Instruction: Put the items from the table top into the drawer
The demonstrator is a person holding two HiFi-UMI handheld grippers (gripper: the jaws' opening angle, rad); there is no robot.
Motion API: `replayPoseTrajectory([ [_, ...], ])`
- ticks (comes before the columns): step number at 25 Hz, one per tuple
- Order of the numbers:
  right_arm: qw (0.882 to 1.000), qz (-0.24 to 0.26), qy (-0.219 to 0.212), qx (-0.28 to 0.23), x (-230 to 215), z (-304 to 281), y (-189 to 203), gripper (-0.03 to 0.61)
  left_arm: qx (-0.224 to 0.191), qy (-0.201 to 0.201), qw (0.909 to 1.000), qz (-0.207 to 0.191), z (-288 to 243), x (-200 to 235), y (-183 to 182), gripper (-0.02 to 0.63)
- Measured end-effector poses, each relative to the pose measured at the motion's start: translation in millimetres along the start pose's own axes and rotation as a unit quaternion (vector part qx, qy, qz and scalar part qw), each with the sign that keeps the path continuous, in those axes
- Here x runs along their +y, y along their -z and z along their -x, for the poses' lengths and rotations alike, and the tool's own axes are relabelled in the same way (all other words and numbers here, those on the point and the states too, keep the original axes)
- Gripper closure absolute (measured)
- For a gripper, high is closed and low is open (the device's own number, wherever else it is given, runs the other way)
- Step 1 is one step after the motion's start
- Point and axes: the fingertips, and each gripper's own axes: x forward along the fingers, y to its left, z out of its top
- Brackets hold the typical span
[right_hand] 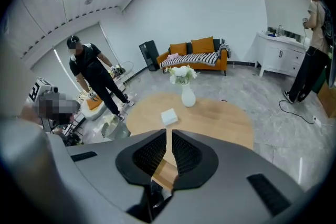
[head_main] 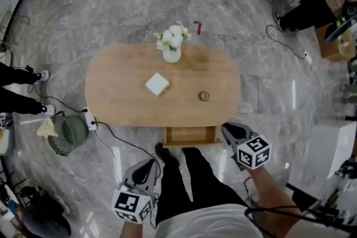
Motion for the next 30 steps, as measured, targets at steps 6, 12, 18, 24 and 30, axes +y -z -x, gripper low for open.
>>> replayPoseTrajectory([
  [6, 1.000, 0.013, -0.012, 0.019, -21, -32, 7, 0.534, 0.008, -0.020, 0.9997, 0.011, -21, 7, 5, 0.612],
  [12, 0.999, 0.020, -0.020, 0.037, -43, -64, 21, 0.534, 0.015, -0.031, 0.9991, 0.025, -44, 11, 17, 0.612],
  [18, 0.998, 0.034, -0.024, 0.056, -64, -90, 35, 0.534, 0.012, -0.035, 0.9989, 0.029, -72, 16, 32, 0.612],
  [24, 0.996, 0.046, -0.022, 0.072, -78, -115, 48, 0.534, 0.014, -0.049, 0.9979, 0.041, -90, 27, 39, 0.612],
  [30, 0.995, 0.050, -0.016, 0.088, -99, -141, 60, 0.532, 0.017, -0.059, 0.9963, 0.060, -106, 35, 57, 0.612],
])
